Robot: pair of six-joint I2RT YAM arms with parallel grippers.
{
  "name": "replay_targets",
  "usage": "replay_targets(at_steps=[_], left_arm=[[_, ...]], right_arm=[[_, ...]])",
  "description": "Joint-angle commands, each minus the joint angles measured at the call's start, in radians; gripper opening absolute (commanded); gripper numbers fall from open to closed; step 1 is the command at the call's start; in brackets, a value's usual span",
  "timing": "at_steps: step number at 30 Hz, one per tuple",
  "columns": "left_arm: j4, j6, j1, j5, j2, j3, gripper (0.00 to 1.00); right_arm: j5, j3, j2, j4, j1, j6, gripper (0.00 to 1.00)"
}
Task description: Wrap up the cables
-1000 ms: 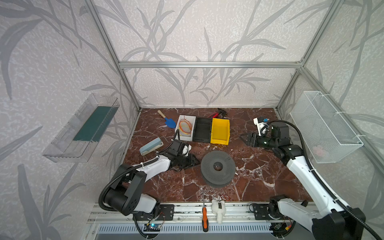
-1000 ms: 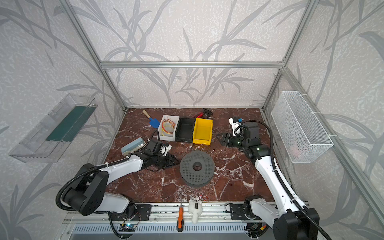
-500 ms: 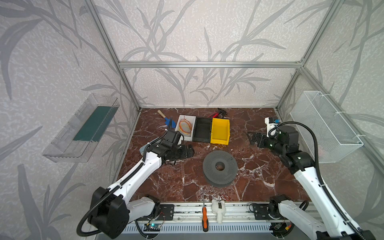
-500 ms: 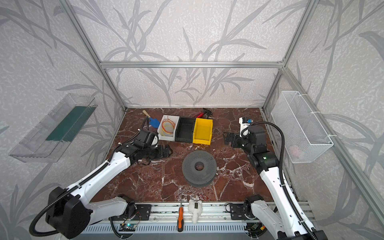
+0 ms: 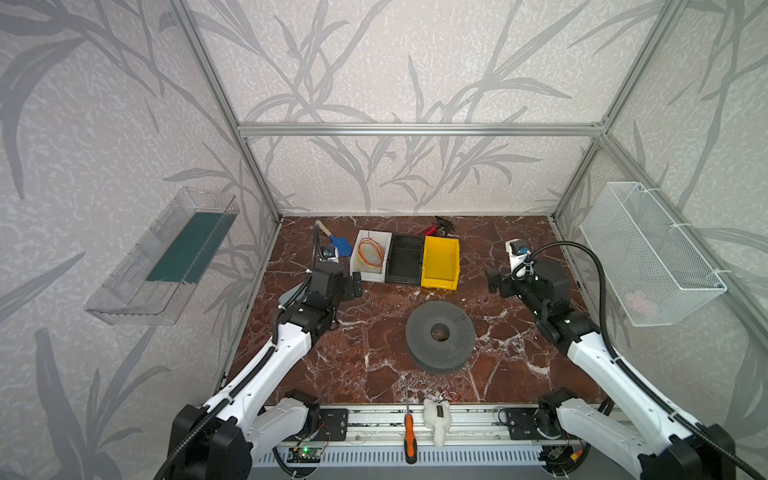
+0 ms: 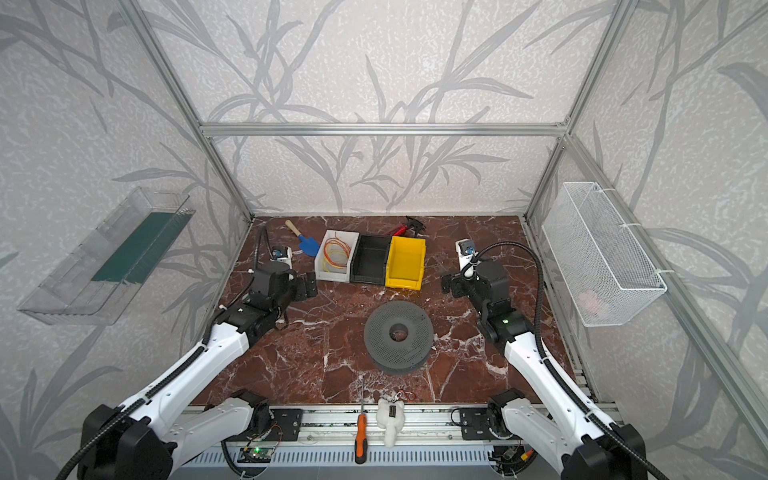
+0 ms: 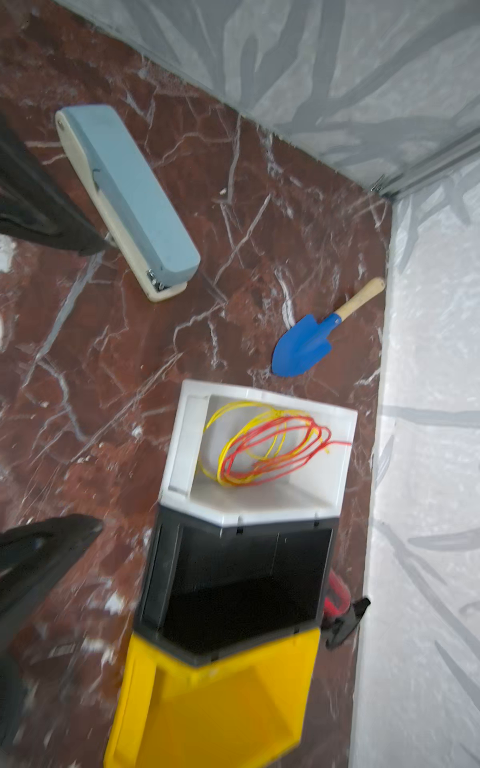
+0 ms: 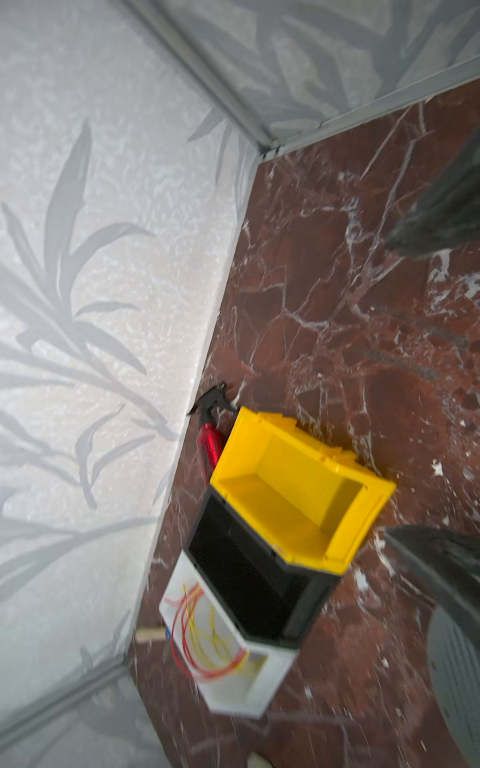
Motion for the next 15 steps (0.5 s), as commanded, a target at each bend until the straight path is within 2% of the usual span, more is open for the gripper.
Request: replay_targets(at_steps=[1, 2, 4, 6, 10, 13, 15], left_arm=[[0.348, 0.156, 0.024, -0.209, -0.013, -0.144, 0.99], [0.413, 0.148, 0.039, -0.275, -0.006, -0.189, 0.99], [0.510, 0.191, 0.067, -0.291, 0.016, -0.267, 0.99], [0.613, 0.214, 0.079, -0.337, 0.059, -0.315, 0.99], [0.849, 0.185, 0.160, -0.240, 0.200, -0.362, 0.98], [1.040, 0.232, 0.172, -0.195, 0.319, -0.374, 0.98], [1.087, 0.261, 0.180, -0.192, 0.376, -0.354, 0.98]], right_arm=[[0.105, -0.114, -0.036, 0.226, -0.070, 0.014, 0.99], [0.124, -0.172, -0.050, 0.307, -0.071, -0.005, 0.99], [0.139, -0.245, -0.047, 0.419, -0.072, -0.041, 0.99], [0.155, -0.257, -0.024, 0.407, -0.072, -0.035, 0.99], [0.157, -0.347, 0.127, 0.606, -0.077, -0.041, 0.99], [0.129, -0.397, 0.253, 0.780, -0.078, -0.055, 0.99], [0.132, -0.407, 0.339, 0.893, -0.083, -0.055, 0.99]])
